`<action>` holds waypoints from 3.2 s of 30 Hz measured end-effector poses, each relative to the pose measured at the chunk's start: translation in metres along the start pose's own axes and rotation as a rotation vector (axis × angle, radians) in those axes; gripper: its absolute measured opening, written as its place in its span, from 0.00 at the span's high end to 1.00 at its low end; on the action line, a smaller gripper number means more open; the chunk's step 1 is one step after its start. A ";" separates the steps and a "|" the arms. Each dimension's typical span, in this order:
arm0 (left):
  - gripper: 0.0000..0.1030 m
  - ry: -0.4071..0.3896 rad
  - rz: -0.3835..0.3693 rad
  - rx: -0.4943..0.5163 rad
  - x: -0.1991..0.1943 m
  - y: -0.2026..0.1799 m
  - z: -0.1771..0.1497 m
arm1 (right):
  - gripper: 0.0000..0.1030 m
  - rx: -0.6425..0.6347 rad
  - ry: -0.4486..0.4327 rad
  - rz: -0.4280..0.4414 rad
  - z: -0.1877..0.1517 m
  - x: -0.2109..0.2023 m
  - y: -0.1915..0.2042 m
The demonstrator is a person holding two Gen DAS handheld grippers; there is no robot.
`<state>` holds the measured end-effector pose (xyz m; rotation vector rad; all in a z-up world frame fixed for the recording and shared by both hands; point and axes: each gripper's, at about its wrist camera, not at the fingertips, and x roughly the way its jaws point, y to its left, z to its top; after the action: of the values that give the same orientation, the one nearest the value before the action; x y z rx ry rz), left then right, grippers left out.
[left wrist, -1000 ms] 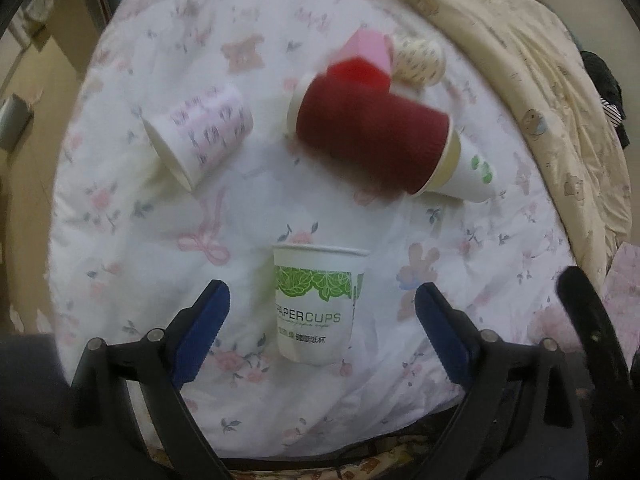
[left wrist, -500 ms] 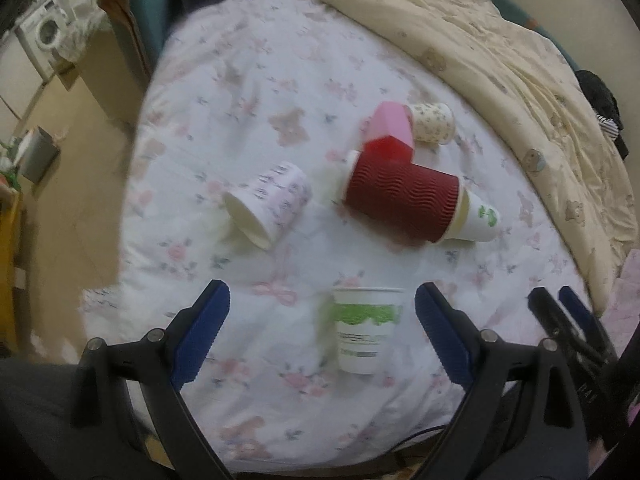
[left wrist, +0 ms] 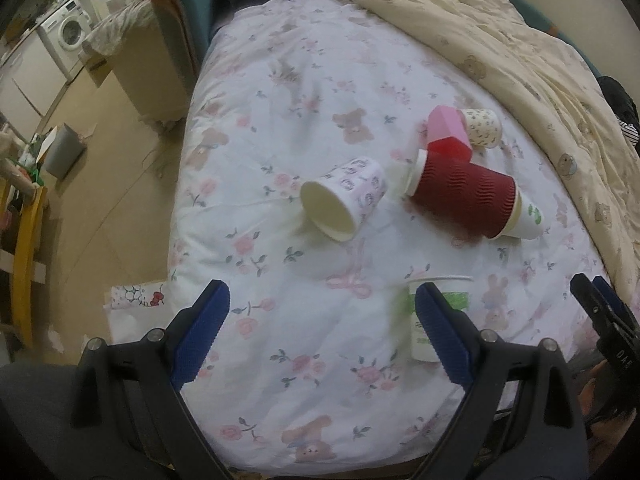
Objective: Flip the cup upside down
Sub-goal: 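Move the right tool to the upright green-leaf cup and grasp it, then lift the green-leaf cup with the right gripper and rotate it rim-down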
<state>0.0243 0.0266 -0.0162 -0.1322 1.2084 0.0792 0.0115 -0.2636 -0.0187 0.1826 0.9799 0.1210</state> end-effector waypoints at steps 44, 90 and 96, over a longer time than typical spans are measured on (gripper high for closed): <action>0.11 0.053 -0.078 -0.134 0.021 0.030 -0.006 | 0.36 -0.076 0.463 0.089 -0.059 0.127 0.094; 0.11 -0.112 -0.369 0.077 -0.005 -0.038 -0.003 | 0.43 -0.240 0.221 0.400 -0.018 0.025 0.071; 0.11 -0.085 -0.422 0.084 -0.004 -0.042 -0.006 | 0.43 -0.251 0.238 0.374 -0.021 0.030 0.073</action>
<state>0.0233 -0.0152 -0.0120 -0.3037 1.0754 -0.3313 0.0092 -0.1844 -0.0390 0.1203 1.1489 0.6166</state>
